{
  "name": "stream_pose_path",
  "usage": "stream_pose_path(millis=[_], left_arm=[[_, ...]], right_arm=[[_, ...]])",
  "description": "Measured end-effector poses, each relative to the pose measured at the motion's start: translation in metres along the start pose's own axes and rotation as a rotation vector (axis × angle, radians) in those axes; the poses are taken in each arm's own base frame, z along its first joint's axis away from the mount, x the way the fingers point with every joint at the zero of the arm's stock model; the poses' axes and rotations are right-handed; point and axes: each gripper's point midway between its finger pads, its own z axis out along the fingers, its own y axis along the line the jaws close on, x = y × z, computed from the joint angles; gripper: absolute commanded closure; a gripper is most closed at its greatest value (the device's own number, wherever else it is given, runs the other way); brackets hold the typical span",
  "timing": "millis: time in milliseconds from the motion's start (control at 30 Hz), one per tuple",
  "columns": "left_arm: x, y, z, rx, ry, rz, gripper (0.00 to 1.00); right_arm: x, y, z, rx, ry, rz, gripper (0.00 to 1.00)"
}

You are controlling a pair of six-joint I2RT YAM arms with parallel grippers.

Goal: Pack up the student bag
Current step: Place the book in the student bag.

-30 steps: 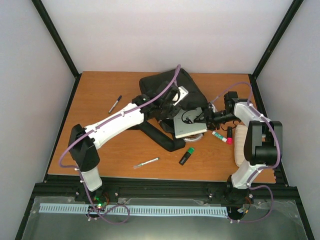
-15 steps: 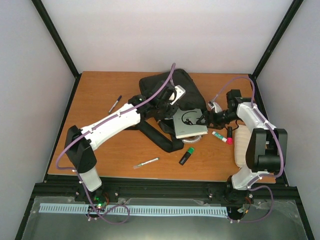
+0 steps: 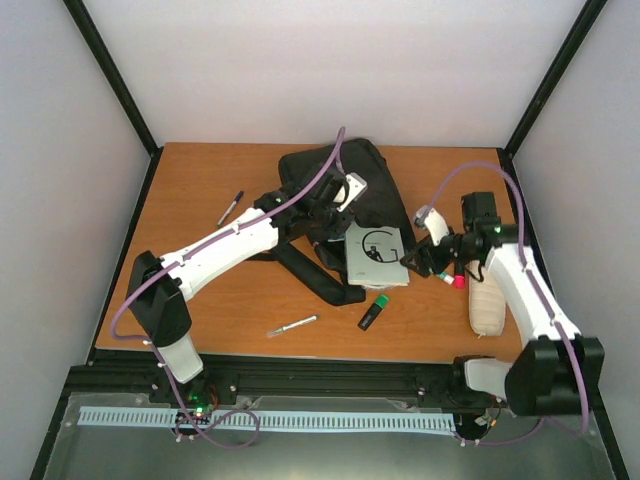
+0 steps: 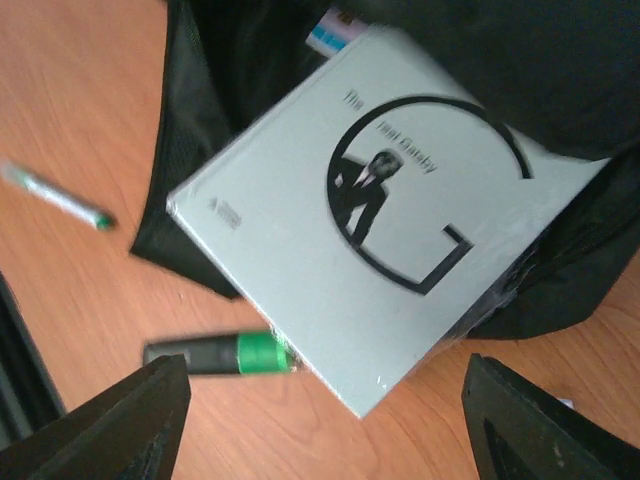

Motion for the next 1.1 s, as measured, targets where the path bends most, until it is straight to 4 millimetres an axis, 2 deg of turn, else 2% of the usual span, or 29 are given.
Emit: stream_pose_path(millis=[167, 267, 367, 600, 933, 1100], left_arm=[[-0.001, 0.002, -0.001, 0.004, -0.004, -0.01, 0.99], [-0.002, 0.003, -0.003, 0.004, -0.008, -0.014, 0.99], [-0.002, 0.004, -0.003, 0.006, -0.008, -0.018, 0.99], [-0.002, 0.003, -0.003, 0.011, -0.008, -0.019, 0.99], [-0.002, 0.002, -0.003, 0.022, -0.008, -0.018, 0.99], [-0.001, 0.003, -0.002, 0.024, -0.005, -0.02, 0.99]], right_arm=[[0.041, 0.025, 0.017, 0.079, 0.068, -0.335, 0.2], [0.067, 0.021, 0.029, 0.135, 0.143, -0.465, 0.21], [0.073, 0.013, 0.035, 0.181, 0.179, -0.518, 0.22], [0.079, -0.004, 0.049, 0.268, 0.245, -0.652, 0.27], [0.066, -0.026, 0.073, 0.35, 0.271, -0.783, 0.41], [0.055, -0.036, 0.075, 0.411, 0.258, -0.861, 0.45]])
